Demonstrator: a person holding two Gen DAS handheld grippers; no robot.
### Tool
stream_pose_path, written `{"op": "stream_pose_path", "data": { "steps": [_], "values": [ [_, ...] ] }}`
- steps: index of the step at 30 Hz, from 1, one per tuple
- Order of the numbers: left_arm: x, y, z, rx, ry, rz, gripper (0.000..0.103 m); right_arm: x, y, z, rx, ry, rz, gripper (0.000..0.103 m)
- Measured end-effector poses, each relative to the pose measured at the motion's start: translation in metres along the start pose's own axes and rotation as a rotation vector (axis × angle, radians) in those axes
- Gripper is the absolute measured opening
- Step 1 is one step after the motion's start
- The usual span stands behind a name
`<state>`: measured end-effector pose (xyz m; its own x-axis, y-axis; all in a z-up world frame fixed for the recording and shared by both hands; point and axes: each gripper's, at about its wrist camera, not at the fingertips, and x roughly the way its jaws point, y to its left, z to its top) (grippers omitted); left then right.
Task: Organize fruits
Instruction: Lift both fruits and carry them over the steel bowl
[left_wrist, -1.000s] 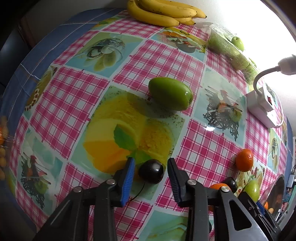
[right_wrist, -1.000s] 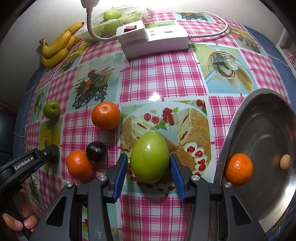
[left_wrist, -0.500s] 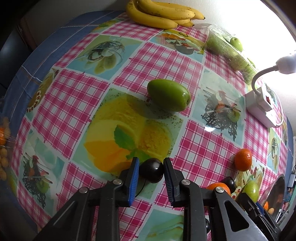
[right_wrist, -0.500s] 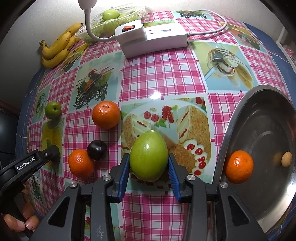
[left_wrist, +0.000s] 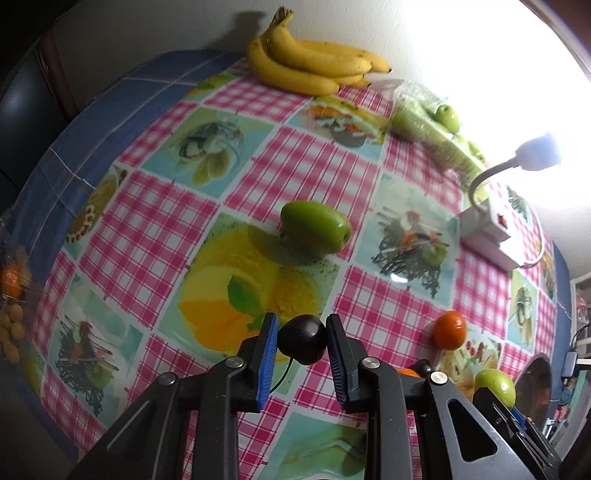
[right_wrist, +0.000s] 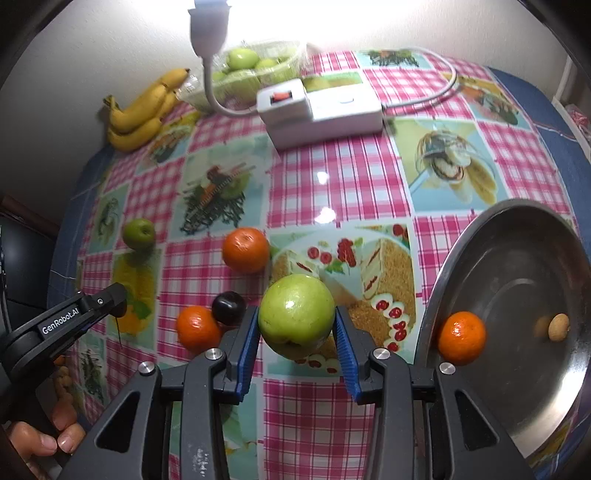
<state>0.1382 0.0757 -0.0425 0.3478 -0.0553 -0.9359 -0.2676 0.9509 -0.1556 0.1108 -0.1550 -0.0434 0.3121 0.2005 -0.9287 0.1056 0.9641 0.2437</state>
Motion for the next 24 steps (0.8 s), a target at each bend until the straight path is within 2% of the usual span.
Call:
{"op": "stream_pose_path", "data": {
  "steps": [4, 10, 17, 24],
  "values": [
    [-0.012, -0.003, 0.001, 0.005, -0.030, -0.006, 0.028, -0.014, 0.004, 0.000, -0.012, -0.036, 0.009, 0.041],
    [-0.021, -0.009, -0.002, 0.010, -0.045, -0.012, 0.028, -0.021, 0.002, -0.001, -0.015, -0.043, 0.010, 0.041],
    [-0.024, -0.030, -0.008, 0.044, -0.045, -0.027, 0.028, -0.025, -0.019, -0.001, 0.011, -0.043, -0.024, 0.041],
    [-0.027, -0.068, -0.021, 0.120, -0.044, -0.048, 0.028, -0.032, -0.056, 0.000, 0.080, -0.047, -0.053, 0.041]
  ]
}}
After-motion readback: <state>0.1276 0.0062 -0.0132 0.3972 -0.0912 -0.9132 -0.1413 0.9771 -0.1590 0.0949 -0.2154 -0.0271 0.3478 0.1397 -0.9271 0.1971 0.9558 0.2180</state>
